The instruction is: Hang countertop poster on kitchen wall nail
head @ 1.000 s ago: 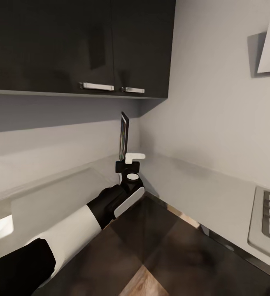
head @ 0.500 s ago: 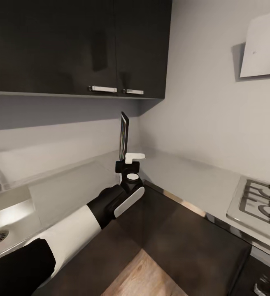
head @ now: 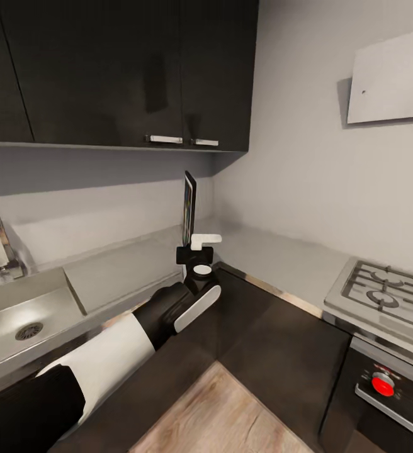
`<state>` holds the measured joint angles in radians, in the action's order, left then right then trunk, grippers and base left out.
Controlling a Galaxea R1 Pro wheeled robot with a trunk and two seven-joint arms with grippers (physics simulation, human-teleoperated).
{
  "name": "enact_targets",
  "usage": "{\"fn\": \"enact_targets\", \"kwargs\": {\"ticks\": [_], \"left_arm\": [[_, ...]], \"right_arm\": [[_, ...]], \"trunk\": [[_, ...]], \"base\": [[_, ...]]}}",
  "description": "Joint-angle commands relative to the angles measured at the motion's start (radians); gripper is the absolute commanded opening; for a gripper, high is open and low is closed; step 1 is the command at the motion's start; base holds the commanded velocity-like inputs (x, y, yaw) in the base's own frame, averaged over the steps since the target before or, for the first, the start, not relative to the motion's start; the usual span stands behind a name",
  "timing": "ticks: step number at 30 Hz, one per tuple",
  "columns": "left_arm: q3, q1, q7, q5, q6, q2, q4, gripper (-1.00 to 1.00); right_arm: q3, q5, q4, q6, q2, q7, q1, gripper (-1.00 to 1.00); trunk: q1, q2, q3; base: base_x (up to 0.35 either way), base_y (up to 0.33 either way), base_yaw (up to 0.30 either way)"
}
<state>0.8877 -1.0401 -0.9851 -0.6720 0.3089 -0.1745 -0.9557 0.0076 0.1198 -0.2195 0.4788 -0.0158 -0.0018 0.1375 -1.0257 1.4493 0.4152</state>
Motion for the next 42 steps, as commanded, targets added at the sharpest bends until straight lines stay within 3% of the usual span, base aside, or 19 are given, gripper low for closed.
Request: {"fn": "enact_targets", "kwargs": {"ticks": [1, 11, 19, 21, 22, 24, 26, 27, 28, 29, 31, 32, 33, 37, 38, 39, 41, 42], "left_arm": [[0.002, -0.001, -0.008, 0.000, 0.010, 0.000, -0.001, -1.00], [0.001, -0.001, -0.007, 0.000, 0.010, 0.000, -0.014, -1.00], [0.002, 0.001, 0.007, -0.001, 0.014, 0.000, -0.181, -1.00], [0.003, 0.002, 0.046, -0.001, 0.020, 0.000, -0.227, -1.00], [0.005, 0.004, 0.137, -0.002, 0.026, 0.020, -0.293, -1.00], [0.009, 0.009, 0.174, -0.007, 0.027, 0.046, -0.322, -1.00], [0.068, 0.038, 0.303, -0.110, 0.027, 0.194, -0.452, -1.00], [0.107, 0.050, 0.428, -0.182, 0.027, 0.308, -0.524, -1.00], [0.117, 0.053, 0.498, -0.200, 0.026, 0.353, -0.543, -1.00], [0.120, 0.054, 0.537, -0.207, 0.026, 0.375, -0.549, -1.00], [0.128, 0.057, 0.719, -0.222, 0.026, 0.456, -0.565, -1.00], [0.129, 0.057, 0.757, -0.224, 0.026, 0.471, -0.567, -1.00], [0.131, 0.058, 0.849, -0.229, 0.025, 0.513, -0.571, -1.00], [0.131, 0.058, 1.001, -0.233, 0.023, 0.580, -0.578, -1.00], [0.129, 0.058, 1.061, -0.237, 0.023, 0.598, -0.580, -1.00], [0.120, 0.058, 1.247, -0.258, 0.023, 0.653, -0.580, -1.00], [0.111, 0.058, 1.289, -0.272, 0.022, 0.671, -0.579, -1.00], [0.103, 0.058, 1.324, -0.288, 0.021, 0.687, -0.578, -1.00]], "right_arm": [[0.000, 0.005, 0.001, 0.003, -0.001, 0.000, 0.001, 1.00], [-0.003, 0.002, 0.000, 0.003, -0.004, 0.000, 0.001, 1.00], [-0.004, 0.000, 0.000, 0.033, -0.007, 0.000, 0.001, 1.00], [-0.004, 0.000, 0.001, 0.055, -0.007, 0.002, 0.001, 1.00], [-0.004, 0.001, 0.001, 0.067, -0.007, 0.003, 0.001, 1.00], [-0.004, 0.002, -0.001, 0.070, -0.007, 0.004, 0.001, 1.00], [-0.002, 0.003, -0.015, 0.083, -0.039, 0.058, 0.001, 1.00], [-0.003, 0.003, -0.075, 0.104, -0.071, 0.193, 0.001, 1.00], [-0.003, 0.003, -0.113, 0.110, -0.083, 0.257, 0.000, 1.00], [-0.004, 0.003, -0.131, 0.112, -0.090, 0.285, -0.002, 1.00], [-0.005, -0.001, -0.190, 0.117, -0.124, 0.355, -0.012, 1.00], [-0.005, -0.002, -0.203, 0.118, -0.131, 0.365, -0.014, 1.00], [-0.006, -0.003, -0.242, 0.119, -0.147, 0.389, -0.019, 1.00], [-0.007, -0.004, -0.341, 0.116, -0.161, 0.479, -0.037, 1.00], [-0.007, -0.004, -0.373, 0.109, -0.167, 0.525, -0.042, 1.00], [-0.029, -0.041, -0.435, 0.071, -0.209, 0.662, -0.048, 1.00], [-0.047, -0.063, -0.444, 0.063, -0.226, 0.712, -0.049, 1.00], [-0.064, -0.080, -0.450, 0.058, -0.248, 0.774, -0.049, 1.00]], "trunk": [[0.001, 0.001, 0.001], [0.001, 0.001, 0.001], [0.001, 0.001, 0.001], [0.001, 0.001, 0.001], [0.001, 0.001, 0.001], [0.001, 0.001, 0.001], [0.001, 0.001, 0.001], [0.001, 0.001, 0.001], [0.001, 0.001, 0.001], [0.001, 0.001, 0.001], [0.001, 0.001, 0.001], [0.001, 0.001, 0.001], [0.001, 0.001, 0.001], [0.001, 0.001, 0.001], [0.001, 0.001, 0.001], [0.001, 0.001, 0.001], [0.001, 0.001, 0.001], [0.001, 0.001, 0.001]], "base": [[-0.343, 0.000, 0.000], [-0.343, 0.000, 0.000], [-0.280, 0.000, 0.000], [-0.048, 0.000, 0.000], [-0.012, 0.000, 0.000], [-0.009, 0.000, 0.000], [-0.003, 0.000, 0.000], [-0.001, 0.000, 0.000], [0.000, 0.000, 0.000], [0.000, 0.000, 0.000], [0.000, 0.000, 0.000], [0.000, 0.000, 0.000], [0.000, 0.000, 0.000], [0.000, 0.000, 0.000], [0.000, 0.000, 0.000], [0.000, 0.000, 0.000], [0.000, 0.000, 0.000], [0.000, 0.000, 0.000]]}}
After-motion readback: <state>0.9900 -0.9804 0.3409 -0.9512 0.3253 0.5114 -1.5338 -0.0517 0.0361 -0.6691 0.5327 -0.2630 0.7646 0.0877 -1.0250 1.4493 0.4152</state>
